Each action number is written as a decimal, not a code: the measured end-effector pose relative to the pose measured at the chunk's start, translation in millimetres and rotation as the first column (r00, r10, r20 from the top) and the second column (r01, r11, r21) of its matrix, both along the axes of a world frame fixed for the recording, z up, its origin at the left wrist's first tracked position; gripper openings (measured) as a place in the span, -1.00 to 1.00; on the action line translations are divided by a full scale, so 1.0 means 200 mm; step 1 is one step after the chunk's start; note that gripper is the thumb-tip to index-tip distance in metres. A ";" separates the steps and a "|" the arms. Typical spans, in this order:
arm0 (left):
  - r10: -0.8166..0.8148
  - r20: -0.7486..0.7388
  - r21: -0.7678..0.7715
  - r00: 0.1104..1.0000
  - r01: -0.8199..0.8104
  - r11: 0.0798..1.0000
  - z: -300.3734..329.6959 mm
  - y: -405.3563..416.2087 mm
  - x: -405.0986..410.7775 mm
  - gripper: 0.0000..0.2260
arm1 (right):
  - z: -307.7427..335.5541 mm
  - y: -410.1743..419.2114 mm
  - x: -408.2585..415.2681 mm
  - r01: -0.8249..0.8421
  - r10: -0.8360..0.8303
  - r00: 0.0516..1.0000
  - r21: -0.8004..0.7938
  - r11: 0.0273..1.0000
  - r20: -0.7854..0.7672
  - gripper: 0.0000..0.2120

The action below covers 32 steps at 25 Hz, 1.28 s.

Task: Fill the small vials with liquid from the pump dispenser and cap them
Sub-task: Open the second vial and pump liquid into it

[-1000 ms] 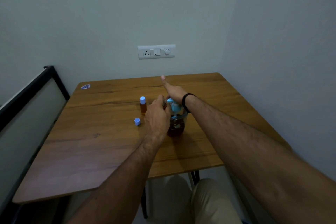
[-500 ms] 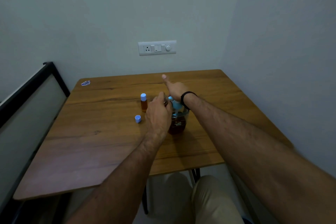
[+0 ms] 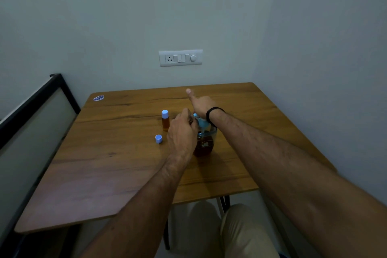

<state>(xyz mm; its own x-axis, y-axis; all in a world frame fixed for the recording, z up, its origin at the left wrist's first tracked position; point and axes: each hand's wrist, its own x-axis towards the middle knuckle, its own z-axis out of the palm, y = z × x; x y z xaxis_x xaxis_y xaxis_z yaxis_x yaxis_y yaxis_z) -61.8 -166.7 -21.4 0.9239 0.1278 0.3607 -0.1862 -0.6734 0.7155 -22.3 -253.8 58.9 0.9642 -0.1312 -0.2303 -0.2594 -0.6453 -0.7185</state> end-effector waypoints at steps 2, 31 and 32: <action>-0.005 0.008 -0.002 1.000 0.005 1.000 0.00 -0.01 -0.01 -0.82 | 0.04 -0.02 -0.01 -0.028 0.032 0.996 0.045 0.999 -0.083 -0.10; -0.008 0.022 0.006 1.000 0.008 1.000 -0.02 0.00 0.01 -0.85 | 0.03 0.01 0.01 -0.044 0.042 0.999 -0.066 0.997 -0.021 -0.13; -0.014 0.024 0.001 1.000 0.014 1.000 -0.02 0.00 0.01 -0.83 | 0.05 0.00 0.01 -0.061 0.058 0.996 -0.037 0.997 -0.069 -0.11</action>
<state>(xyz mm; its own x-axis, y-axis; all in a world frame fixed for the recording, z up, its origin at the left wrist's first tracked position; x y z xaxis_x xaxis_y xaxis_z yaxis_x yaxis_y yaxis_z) -60.4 -166.3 -25.3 0.9166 0.1143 0.3831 -0.2132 -0.6710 0.7101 -20.6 -254.0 68.8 0.9529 -0.0846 -0.2913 -0.2672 -0.6885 -0.6743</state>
